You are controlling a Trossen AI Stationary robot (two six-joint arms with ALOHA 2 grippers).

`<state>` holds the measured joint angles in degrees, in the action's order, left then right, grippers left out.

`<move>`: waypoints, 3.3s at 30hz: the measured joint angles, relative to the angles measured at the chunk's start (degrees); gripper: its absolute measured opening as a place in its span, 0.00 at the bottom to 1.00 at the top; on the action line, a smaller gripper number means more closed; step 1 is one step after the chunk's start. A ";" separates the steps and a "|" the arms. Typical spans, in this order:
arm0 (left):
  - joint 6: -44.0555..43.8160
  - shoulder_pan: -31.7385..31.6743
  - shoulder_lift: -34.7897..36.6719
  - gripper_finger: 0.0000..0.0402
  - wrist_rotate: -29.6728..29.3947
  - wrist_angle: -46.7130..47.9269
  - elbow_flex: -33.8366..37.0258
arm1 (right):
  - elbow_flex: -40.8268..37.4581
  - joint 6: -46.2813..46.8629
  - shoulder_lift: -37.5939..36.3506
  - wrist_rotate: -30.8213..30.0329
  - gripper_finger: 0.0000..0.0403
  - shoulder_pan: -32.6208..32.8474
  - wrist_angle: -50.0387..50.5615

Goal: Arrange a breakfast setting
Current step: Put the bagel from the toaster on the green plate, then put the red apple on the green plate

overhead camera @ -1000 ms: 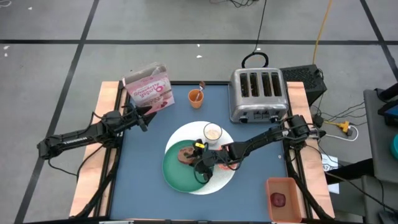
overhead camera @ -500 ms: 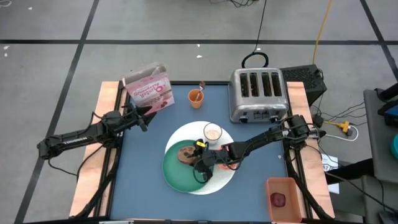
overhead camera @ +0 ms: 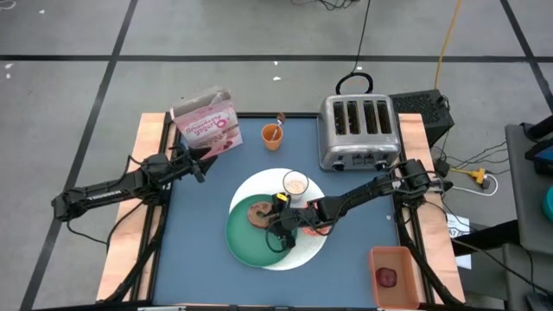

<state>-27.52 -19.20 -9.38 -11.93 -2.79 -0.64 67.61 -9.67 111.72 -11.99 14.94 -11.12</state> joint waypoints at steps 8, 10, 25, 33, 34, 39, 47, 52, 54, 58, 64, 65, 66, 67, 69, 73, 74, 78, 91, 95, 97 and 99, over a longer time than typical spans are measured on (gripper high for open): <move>0.01 -0.01 -0.01 0.71 0.01 0.00 0.00 | 0.00 0.17 -0.02 -0.04 0.65 -0.02 -0.35; 0.01 0.00 0.00 0.71 0.00 0.00 0.00 | 0.00 0.23 -0.02 0.00 0.66 -0.02 -0.37; 0.01 0.00 0.00 0.71 0.01 0.00 0.00 | 0.00 0.46 -0.02 0.04 0.66 0.00 -0.65; 0.02 0.01 0.01 0.71 0.01 0.01 0.00 | 0.00 0.43 -0.02 0.06 0.66 -0.02 -0.65; 0.01 0.01 0.01 0.71 0.01 0.00 0.00 | 0.00 0.43 -0.02 0.04 0.66 0.00 -0.63; 0.03 0.02 0.02 0.71 0.01 0.00 0.00 | 0.00 0.43 -0.02 0.07 0.66 0.08 -0.64; 0.03 0.00 0.01 0.71 0.01 0.02 0.00 | 0.00 0.43 -0.03 0.07 0.66 0.11 -0.65; 0.03 0.00 0.00 0.71 0.01 0.02 0.00 | 0.00 0.43 -0.04 0.07 0.66 0.11 -0.64; 0.03 0.01 0.02 0.71 0.01 0.02 0.00 | 0.00 0.43 -0.04 0.07 0.66 0.11 -0.64; 0.03 0.01 0.02 0.71 0.00 0.04 0.00 | 0.00 0.43 -0.04 0.07 0.66 0.15 -0.65; 0.03 0.00 0.02 0.71 -0.01 0.04 0.00 | 0.04 -0.05 -2.03 0.17 0.66 0.42 -0.15; 0.03 0.02 0.00 0.71 -0.01 0.10 0.00 | 0.04 -0.16 -2.63 0.17 0.66 0.51 -0.34; 0.05 -0.01 -0.01 0.71 0.02 0.11 0.00 | 0.04 -0.35 -3.25 0.15 0.66 0.61 -0.63; 0.03 0.00 0.01 0.71 0.01 0.07 0.00 | 0.07 -0.71 -4.18 0.15 0.66 0.79 -0.25; -0.06 0.02 0.00 0.71 0.01 0.09 0.00 | 0.04 -1.65 -5.87 0.17 0.66 1.07 0.32; -0.54 0.01 0.00 0.71 0.03 -0.02 0.02 | 0.04 -2.09 -9.72 0.16 0.66 1.36 3.00; -0.66 0.01 0.00 0.71 0.01 -0.06 0.02 | 0.04 -2.03 -10.80 0.14 0.66 1.31 4.06; -1.11 0.01 0.02 0.71 0.01 -0.11 0.02 | 0.04 -1.97 -15.48 0.07 0.66 1.29 9.42; -1.28 0.01 0.02 0.71 0.01 -0.31 0.04 | 0.04 -3.24 -29.27 0.08 0.66 1.29 20.25; -1.28 0.00 0.01 0.71 0.01 -0.31 0.04 | 0.04 -5.66 -31.34 -0.07 0.66 1.16 21.33; -1.28 -0.01 0.02 0.71 0.01 -0.31 0.04 | 0.04 -6.41 -32.16 -0.09 0.66 1.16 21.91; -1.26 -0.01 0.00 0.71 0.01 -0.28 0.04 | 0.04 -6.47 -32.82 -0.09 0.66 1.16 22.66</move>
<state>-28.77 -19.20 -9.38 -11.92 -3.07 -0.60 67.66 -16.14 78.91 -12.08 16.10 11.54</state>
